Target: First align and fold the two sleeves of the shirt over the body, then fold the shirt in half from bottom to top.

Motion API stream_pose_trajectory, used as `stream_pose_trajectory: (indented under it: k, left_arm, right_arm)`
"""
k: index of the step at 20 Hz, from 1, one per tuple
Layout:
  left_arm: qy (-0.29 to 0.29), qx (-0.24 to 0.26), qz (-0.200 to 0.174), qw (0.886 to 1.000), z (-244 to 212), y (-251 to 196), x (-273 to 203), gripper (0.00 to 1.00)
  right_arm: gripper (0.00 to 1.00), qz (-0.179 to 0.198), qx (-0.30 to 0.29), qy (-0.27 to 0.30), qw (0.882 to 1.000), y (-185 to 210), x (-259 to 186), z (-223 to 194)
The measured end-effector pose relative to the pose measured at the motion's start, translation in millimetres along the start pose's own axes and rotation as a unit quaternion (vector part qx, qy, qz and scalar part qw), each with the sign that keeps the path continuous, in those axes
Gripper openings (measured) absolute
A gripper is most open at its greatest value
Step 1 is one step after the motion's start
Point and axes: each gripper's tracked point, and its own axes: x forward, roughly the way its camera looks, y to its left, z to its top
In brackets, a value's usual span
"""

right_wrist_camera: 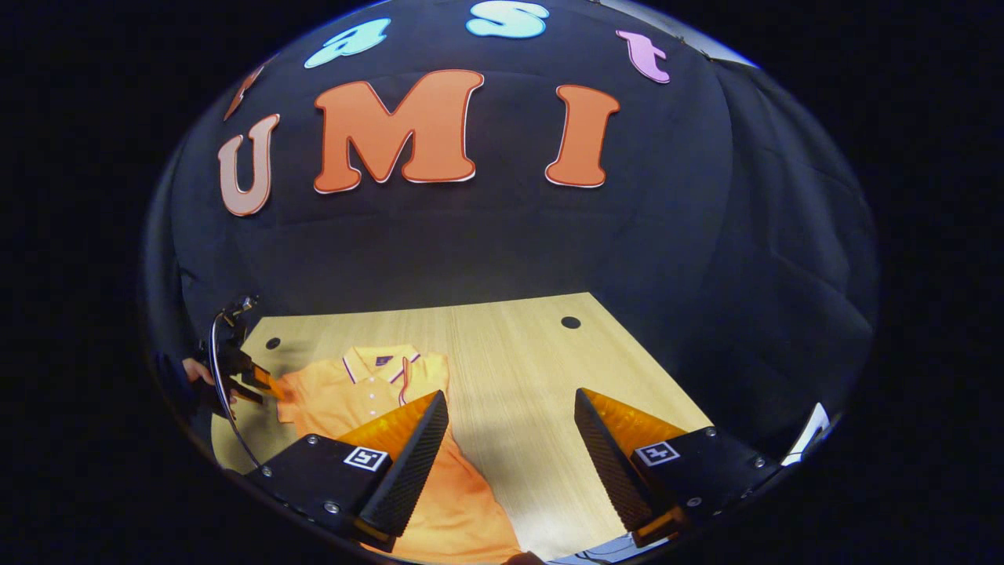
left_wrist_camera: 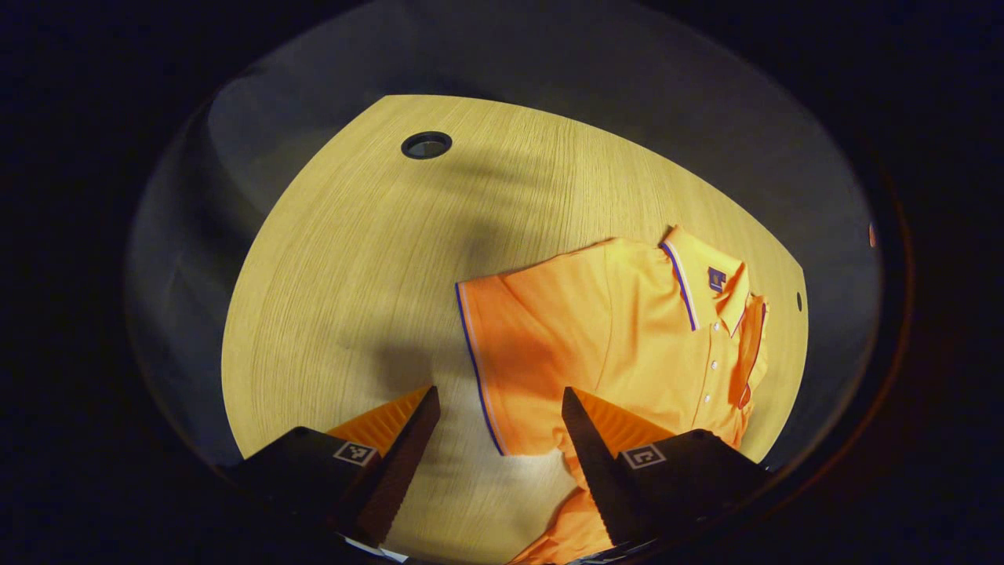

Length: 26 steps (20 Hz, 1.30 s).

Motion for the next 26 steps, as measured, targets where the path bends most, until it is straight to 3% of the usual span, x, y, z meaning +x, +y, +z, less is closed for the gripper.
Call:
stream_pose_trajectory:
  k: [2,3,4,6,8,10,14,21,26]
  left_arm:
    - [-0.006,0.011,0.023,1.000,9,0,10,0.96]
    - [-0.002,0.014,0.036,0.999,10,2,13,0.93]
    - [0.003,0.017,0.046,0.999,8,3,17,0.83]
    - [0.014,0.010,0.051,0.999,6,3,19,0.80]
    - [0.011,0.020,0.041,0.999,7,-3,19,0.60]
    - [0.001,0.026,0.010,1.000,9,-13,21,0.14]
    - [-0.031,0.049,-0.003,0.998,20,-20,7,0.14]
    - [-0.094,0.159,-0.027,0.982,46,-79,-37,0.14]
    - [-0.090,0.185,-0.049,0.977,40,-124,-40,0.14]
  right_arm:
    - [0.98,-0.017,-0.013,-0.001,1.000,-7,-8,-1]
    - [0.99,-0.023,-0.015,0.002,1.000,-10,-9,-5]
    - [0.99,-0.024,-0.015,0.005,1.000,-12,-12,-8]
    - [0.99,-0.028,-0.020,0.007,0.999,-19,-18,-13]
    - [1.00,-0.032,-0.020,0.013,0.999,-23,-17,-18]
    - [1.00,-0.031,-0.012,0.015,0.999,-23,-16,-19]
    - [1.00,-0.037,-0.009,0.013,0.999,-25,-17,-22]
    - [1.00,-0.051,-0.029,-0.006,0.998,-22,-34,-26]
    - [1.00,-0.054,-0.026,-0.023,0.998,-20,-47,-21]
